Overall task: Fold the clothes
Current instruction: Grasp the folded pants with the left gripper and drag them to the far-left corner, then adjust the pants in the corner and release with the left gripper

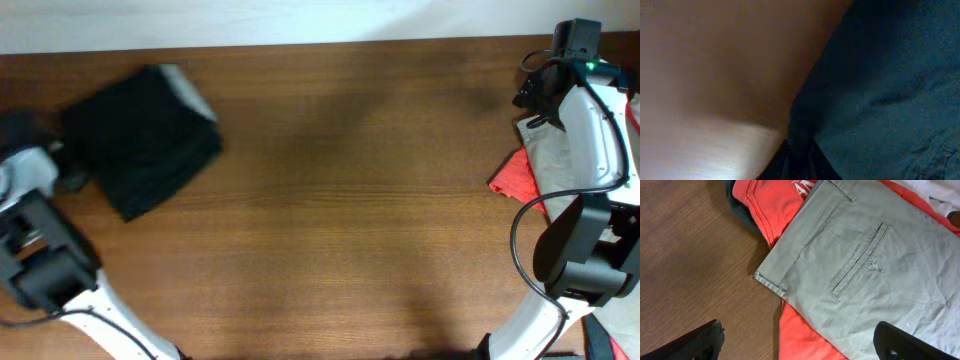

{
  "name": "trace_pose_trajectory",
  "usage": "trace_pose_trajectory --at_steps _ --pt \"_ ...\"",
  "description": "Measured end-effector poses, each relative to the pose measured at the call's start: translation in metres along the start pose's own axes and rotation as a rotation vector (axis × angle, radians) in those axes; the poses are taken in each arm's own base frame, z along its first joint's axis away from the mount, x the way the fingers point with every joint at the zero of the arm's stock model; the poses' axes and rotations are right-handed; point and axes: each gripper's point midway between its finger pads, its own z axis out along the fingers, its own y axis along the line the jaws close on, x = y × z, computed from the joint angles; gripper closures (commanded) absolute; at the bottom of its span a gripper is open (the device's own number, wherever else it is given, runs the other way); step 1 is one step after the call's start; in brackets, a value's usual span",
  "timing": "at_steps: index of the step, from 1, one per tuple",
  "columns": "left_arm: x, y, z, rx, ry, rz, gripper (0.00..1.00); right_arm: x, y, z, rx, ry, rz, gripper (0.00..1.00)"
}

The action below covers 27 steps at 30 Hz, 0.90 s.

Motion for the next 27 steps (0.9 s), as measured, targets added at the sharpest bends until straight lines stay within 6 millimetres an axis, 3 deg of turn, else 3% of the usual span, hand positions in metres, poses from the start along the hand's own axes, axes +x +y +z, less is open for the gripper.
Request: trace_pose_trajectory --at_steps 1,3,4,7,10,11,14,16,19,23,27 --pt "-0.025 0.032 -0.007 -0.036 -0.046 -0.082 0.89 0.0 0.0 0.0 0.0 0.0 0.0 0.01" --pt "-0.044 0.069 -0.016 -0.072 -0.068 -0.171 0.87 0.0 0.0 0.0 0.0 0.0 -0.001 0.01" --pt "-0.047 0.084 -0.02 -0.091 -0.066 -0.209 0.78 0.0 0.0 0.0 0.0 0.0 0.0 0.01" --pt "-0.038 0.09 -0.021 -0.113 -0.027 -0.237 0.77 0.0 0.0 0.0 0.0 0.0 0.0 0.01" --pt "-0.02 0.072 -0.017 -0.114 0.016 -0.255 0.77 0.0 0.0 0.0 0.0 0.0 -0.001 0.01" --pt "-0.006 0.051 -0.012 -0.103 0.036 -0.25 0.77 0.0 0.0 0.0 0.0 0.0 0.0 0.01" --pt "0.022 0.015 -0.002 -0.075 0.056 -0.247 0.76 0.0 0.0 0.0 0.0 0.0 0.0 0.01" --pt "0.047 -0.026 0.008 -0.023 0.051 -0.198 0.75 0.0 0.0 0.0 0.0 0.0 0.0 0.01" --pt "0.067 -0.067 0.018 0.032 0.006 -0.13 0.71 0.0 0.0 0.0 0.0 0.0 -0.001 0.01" --pt "0.049 -0.087 0.028 0.096 -0.127 -0.044 0.71 0.0 0.0 0.0 -0.001 -0.001 0.0 0.01" --pt "0.032 -0.082 0.032 0.087 -0.191 0.07 0.65 0.0 0.0 0.0 0.0 0.0 -0.001 0.01"
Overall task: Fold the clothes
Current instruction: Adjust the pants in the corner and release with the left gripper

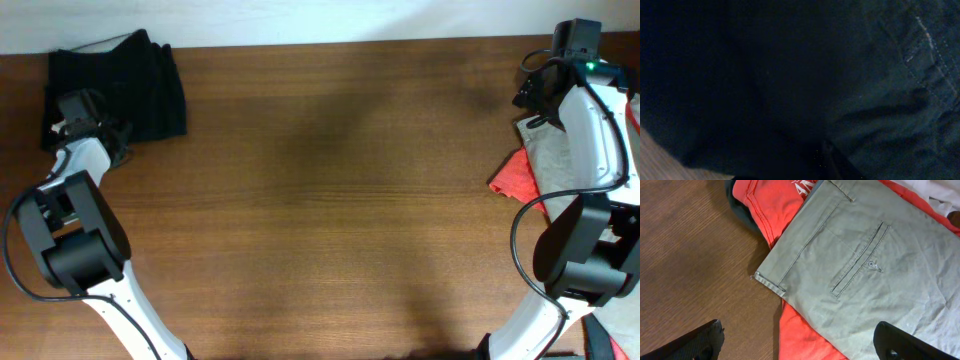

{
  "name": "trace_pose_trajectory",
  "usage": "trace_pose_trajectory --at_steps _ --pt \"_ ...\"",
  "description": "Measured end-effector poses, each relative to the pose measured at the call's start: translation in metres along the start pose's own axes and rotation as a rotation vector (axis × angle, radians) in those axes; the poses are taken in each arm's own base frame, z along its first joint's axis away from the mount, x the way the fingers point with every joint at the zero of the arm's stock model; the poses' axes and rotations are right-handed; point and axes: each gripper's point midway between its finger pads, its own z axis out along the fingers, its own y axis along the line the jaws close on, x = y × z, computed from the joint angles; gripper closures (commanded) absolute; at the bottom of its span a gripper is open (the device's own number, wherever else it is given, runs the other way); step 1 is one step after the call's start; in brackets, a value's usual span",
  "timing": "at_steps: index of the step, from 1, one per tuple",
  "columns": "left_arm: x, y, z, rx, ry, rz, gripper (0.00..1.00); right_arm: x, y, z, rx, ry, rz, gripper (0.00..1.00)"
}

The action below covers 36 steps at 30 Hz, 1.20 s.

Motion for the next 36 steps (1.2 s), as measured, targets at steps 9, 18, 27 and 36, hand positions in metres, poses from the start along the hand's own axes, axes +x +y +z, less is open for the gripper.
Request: trace_pose_trajectory --at_steps 9,18,27,36 --pt "-0.058 0.056 0.0 -0.06 -0.107 0.087 0.65 0.0 0.0 0.0 0.0 0.0 0.001 0.01" --pt "-0.064 0.04 0.012 -0.035 -0.187 0.122 0.64 0.0 0.0 0.0 0.0 0.0 0.001 0.01" --pt "-0.07 0.029 0.021 0.019 -0.234 0.206 0.63 0.0 0.0 0.0 0.0 0.0 0.0 0.01" --pt "-0.067 0.022 0.022 0.038 -0.222 0.282 0.29 0.0 0.0 0.0 0.0 0.0 0.001 0.01"
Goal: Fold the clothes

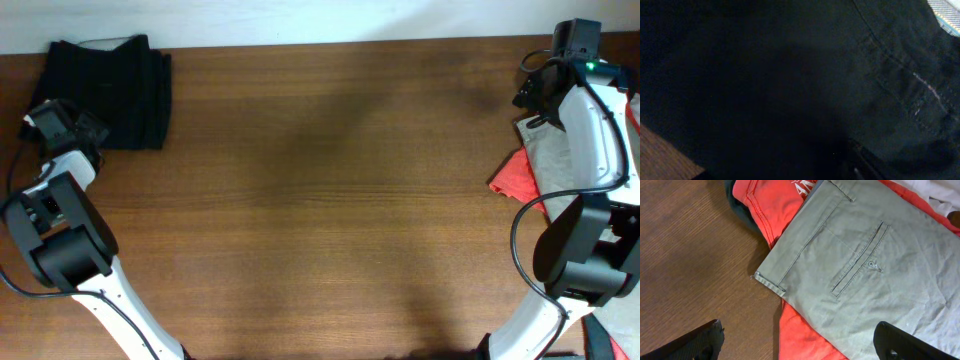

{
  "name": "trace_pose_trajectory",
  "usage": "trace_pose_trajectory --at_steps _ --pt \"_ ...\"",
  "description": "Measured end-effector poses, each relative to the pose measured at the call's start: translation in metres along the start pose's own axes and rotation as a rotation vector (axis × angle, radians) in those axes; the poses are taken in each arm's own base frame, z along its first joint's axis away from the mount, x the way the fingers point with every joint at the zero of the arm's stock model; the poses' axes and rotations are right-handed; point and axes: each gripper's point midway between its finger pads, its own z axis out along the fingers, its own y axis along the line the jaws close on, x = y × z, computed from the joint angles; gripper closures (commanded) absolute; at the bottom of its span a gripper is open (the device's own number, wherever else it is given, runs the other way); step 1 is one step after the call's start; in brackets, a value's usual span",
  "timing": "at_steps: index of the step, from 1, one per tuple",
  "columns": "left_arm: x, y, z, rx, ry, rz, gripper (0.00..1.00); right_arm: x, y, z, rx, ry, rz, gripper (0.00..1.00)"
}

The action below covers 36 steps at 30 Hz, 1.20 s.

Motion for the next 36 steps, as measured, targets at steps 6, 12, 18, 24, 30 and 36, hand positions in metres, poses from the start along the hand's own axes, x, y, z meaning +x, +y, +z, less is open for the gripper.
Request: trace_pose_trajectory --at_steps 6,12,18,24,30,36 --pt "0.006 0.018 -0.023 -0.056 0.101 0.002 0.29 0.0 0.0 0.0 0.0 0.0 0.0 0.01" --pt "-0.033 0.006 -0.106 -0.071 0.122 -0.006 0.24 0.0 0.0 0.0 0.0 0.0 0.0 0.01" --pt "-0.038 -0.057 -0.231 0.197 0.264 -0.033 0.24 0.0 0.0 0.0 0.0 0.0 0.0 0.01" --pt "0.009 -0.089 -0.317 0.371 0.496 -0.022 0.21 0.0 0.0 0.0 0.0 0.0 0.0 0.01" --pt "0.061 -0.147 -0.388 0.554 0.576 0.304 0.13 0.0 0.0 0.0 0.0 -0.001 0.0 0.01" --pt "0.098 -0.192 -0.474 0.725 0.505 0.574 0.04 0.012 0.019 -0.001 -0.113 0.065 0.014 0.01"
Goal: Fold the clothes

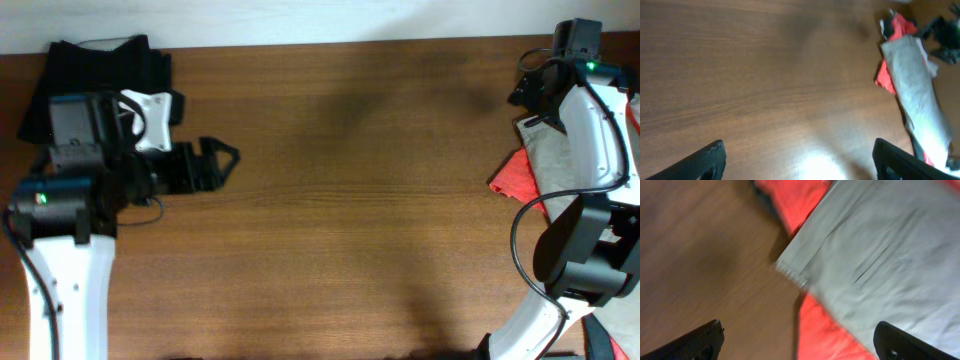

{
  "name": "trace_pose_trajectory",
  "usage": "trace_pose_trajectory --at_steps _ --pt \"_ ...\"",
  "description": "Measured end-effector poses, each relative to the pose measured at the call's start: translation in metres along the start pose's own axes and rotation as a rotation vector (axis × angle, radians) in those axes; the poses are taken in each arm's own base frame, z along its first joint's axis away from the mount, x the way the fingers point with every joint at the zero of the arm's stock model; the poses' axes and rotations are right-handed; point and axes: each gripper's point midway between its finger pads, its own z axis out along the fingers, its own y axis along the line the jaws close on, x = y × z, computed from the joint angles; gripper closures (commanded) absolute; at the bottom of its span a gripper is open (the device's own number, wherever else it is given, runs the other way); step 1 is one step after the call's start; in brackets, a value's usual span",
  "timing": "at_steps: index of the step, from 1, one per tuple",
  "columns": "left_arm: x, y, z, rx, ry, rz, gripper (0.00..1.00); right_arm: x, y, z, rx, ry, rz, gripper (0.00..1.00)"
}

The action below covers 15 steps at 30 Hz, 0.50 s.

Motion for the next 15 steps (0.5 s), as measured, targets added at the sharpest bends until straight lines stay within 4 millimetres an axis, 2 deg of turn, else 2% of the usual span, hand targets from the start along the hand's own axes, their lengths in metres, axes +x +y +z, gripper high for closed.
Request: trace_pose_trajectory --at_steps 2,5,7,8,9,11,12,14,15 --pt "0.011 -0.02 -0.009 -0.004 -0.001 0.07 0.01 0.031 0.012 -0.003 -0.091 0.144 -0.01 0.01" --pt "0.027 -0.04 -0.022 -0.004 -0.026 0.151 0.01 0.045 0.042 -0.012 -0.271 0.225 -0.005 0.02" --pt "0.04 -0.043 -0.029 -0.01 -0.048 0.176 0.01 0.047 0.054 -0.036 -0.365 0.226 -0.051 0.01" --pt "0.045 -0.041 -0.029 -0.015 -0.059 0.182 0.01 0.047 0.055 -0.052 -0.386 0.211 -0.075 0.01" --pt "0.054 -0.036 -0.025 -0.02 -0.072 0.188 0.01 0.046 0.055 -0.088 -0.423 0.163 -0.121 0.01" --pt "0.067 -0.028 -0.017 -0.026 -0.074 0.188 0.01 0.049 0.053 -0.135 -0.459 0.095 -0.171 0.01" --pt "0.073 -0.022 -0.009 -0.024 -0.107 0.197 0.01 0.057 0.049 -0.181 -0.49 0.015 -0.216 0.01" --pt "0.086 -0.014 0.003 -0.024 -0.116 0.182 0.01 0.079 0.043 -0.226 -0.524 -0.079 -0.275 0.01" --pt "0.092 -0.01 0.007 -0.025 -0.119 0.175 0.01 0.091 0.04 -0.24 -0.543 -0.115 -0.296 0.01"
